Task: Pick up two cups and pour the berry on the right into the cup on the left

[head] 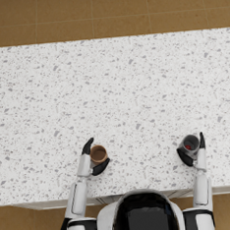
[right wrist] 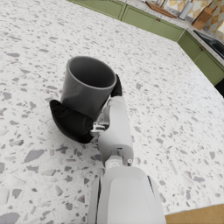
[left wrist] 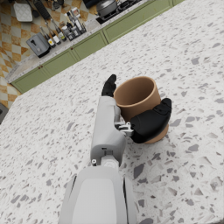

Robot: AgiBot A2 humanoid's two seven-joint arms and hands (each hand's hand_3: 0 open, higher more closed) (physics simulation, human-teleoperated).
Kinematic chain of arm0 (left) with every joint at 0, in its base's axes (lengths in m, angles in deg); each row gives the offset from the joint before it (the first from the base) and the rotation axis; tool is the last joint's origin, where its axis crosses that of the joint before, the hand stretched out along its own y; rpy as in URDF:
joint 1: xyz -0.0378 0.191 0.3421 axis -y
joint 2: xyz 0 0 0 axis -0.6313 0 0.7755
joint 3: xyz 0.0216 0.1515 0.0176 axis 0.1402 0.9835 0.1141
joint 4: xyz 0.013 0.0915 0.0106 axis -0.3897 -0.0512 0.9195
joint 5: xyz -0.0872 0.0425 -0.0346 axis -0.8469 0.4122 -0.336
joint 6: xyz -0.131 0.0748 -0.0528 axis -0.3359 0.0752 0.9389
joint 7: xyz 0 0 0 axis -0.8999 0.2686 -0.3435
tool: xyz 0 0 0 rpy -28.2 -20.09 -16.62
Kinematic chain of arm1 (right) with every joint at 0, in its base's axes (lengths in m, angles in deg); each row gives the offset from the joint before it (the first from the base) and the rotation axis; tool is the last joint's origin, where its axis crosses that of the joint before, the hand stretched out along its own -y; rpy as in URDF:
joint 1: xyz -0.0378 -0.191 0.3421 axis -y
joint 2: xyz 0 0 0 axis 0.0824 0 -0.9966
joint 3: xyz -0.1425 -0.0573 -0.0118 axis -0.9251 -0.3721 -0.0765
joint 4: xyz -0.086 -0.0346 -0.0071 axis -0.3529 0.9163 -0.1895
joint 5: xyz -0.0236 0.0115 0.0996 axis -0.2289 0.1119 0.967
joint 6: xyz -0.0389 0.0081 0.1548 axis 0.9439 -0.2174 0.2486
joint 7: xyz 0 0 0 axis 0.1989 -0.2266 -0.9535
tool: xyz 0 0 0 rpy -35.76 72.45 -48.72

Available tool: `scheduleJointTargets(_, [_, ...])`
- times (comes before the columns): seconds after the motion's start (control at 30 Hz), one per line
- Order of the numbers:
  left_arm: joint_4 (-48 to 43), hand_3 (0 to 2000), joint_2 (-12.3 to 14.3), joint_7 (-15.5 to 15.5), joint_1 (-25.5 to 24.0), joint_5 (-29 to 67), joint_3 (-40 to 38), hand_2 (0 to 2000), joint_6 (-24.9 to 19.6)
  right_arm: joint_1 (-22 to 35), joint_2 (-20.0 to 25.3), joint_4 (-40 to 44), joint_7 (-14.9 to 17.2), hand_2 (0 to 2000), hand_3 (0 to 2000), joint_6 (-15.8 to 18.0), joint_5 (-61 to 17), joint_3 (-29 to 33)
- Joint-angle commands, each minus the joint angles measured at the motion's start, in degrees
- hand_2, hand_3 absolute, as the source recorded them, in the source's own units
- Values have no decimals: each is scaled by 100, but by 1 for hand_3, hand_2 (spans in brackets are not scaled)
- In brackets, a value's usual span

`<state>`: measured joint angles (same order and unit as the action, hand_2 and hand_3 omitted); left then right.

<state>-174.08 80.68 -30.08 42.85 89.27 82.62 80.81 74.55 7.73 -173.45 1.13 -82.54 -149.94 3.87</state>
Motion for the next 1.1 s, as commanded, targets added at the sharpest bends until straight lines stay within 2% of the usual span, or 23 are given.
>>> scheduleJointTargets(0.03, [-83, 980, -74, -7, -120, -1, 147, 2000, -59, 20, 1, -133, -2, 2000, 653, 124, 0, 26])
scheduleJointTargets(0.07, [-171, 1280, -92, -6, -131, -1, 180, 2000, -28, 11, 7, -211, 0, 2000, 980, 252, -1, 29])
scheduleJointTargets(0.1, [-135, 1280, -67, -14, -73, -2, 220, 2000, -40, -22, 18, -329, 6, 2000, 1280, 334, -1, 48])
scheduleJointTargets(0.2, [-100, 1280, -34, -16, 7, -3, 252, 2000, -38, -30, 40, -755, 22, 2000, 1280, 377, -2, 45])
scheduleJointTargets(0.37, [-699, 1280, 75, 32, 147, -2, 125, 2000, -184, 42, 18, -1604, 13, 2000, 1280, 360, -2, -66])
scheduleJointTargets(0.57, [-843, 1280, 380, 44, 555, -2, 332, 2000, -218, 612, -177, -1986, 7, 2000, 1280, 324, -1, -765])
scheduleJointTargets(0.8, [-863, 1280, 726, 43, 948, 703, 665, 2000, -228, 1738, -36, -2539, 1, 2000, 1280, 363, -1282, -1540])
scheduleJointTargets(0.97, [-810, 1280, 826, 41, 1033, 801, 770, 2000, -239, 2395, 356, -2458, -4, 2000, 1280, 386, -2201, -1905])
scheduleJointTargets(1.1, [-776, 1280, 907, 41, 1100, 818, 884, 2000, -244, 2686, 534, -2385, -9, 2000, 1280, 391, -2936, -2153])
